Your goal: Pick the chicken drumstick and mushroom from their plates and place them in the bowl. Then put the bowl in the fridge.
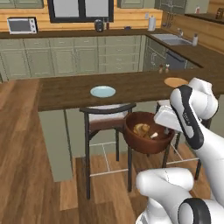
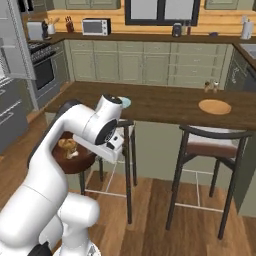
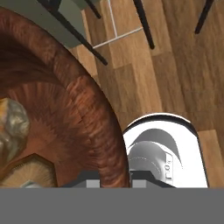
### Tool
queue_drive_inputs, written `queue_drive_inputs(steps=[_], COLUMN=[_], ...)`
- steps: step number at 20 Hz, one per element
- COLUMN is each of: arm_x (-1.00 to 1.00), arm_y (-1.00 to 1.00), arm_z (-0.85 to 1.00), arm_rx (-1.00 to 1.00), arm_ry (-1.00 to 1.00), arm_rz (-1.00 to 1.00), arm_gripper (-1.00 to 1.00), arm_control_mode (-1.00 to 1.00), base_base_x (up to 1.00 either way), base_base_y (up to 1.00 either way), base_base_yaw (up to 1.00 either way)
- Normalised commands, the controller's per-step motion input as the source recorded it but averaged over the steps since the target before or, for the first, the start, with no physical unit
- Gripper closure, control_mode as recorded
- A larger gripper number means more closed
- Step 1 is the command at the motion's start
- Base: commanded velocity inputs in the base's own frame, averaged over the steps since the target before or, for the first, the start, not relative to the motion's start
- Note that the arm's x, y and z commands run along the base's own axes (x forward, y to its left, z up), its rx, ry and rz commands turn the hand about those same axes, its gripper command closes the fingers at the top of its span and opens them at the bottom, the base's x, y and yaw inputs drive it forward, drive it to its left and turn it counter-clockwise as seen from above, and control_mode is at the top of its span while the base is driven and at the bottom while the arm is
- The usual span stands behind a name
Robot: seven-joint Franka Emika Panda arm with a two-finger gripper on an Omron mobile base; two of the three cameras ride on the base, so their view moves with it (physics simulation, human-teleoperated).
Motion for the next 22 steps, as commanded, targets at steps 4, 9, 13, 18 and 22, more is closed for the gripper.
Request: queue_drive_inputs(steps=[4,9,13,18,22], arm_x=[0.00,0.00,0.00,0.00,0.00], arm_y=[0.00,0.00,0.00,0.00,0.00], arm_z=[0.00,0.00,0.00,0.00,0.00], arm_rx=[0.00,0.00,0.00,0.00,0.00], arm_ry=[0.00,0.00,0.00,0.00,0.00], arm_rz=[0.00,0.00,0.00,0.00,0.00], arm_gripper=[1.00,1.00,1.00,1.00,1.00], arm_control_mode=[1.00,1.00,1.00,1.00,1.00], base_base_x=[0.00,0.13,0.42,0.56,0.54], base_base_y=[1.00,1.00,1.00,1.00,0.96], base_base_yaw=[0.04,0.02,0.00,-0.02,-0.18])
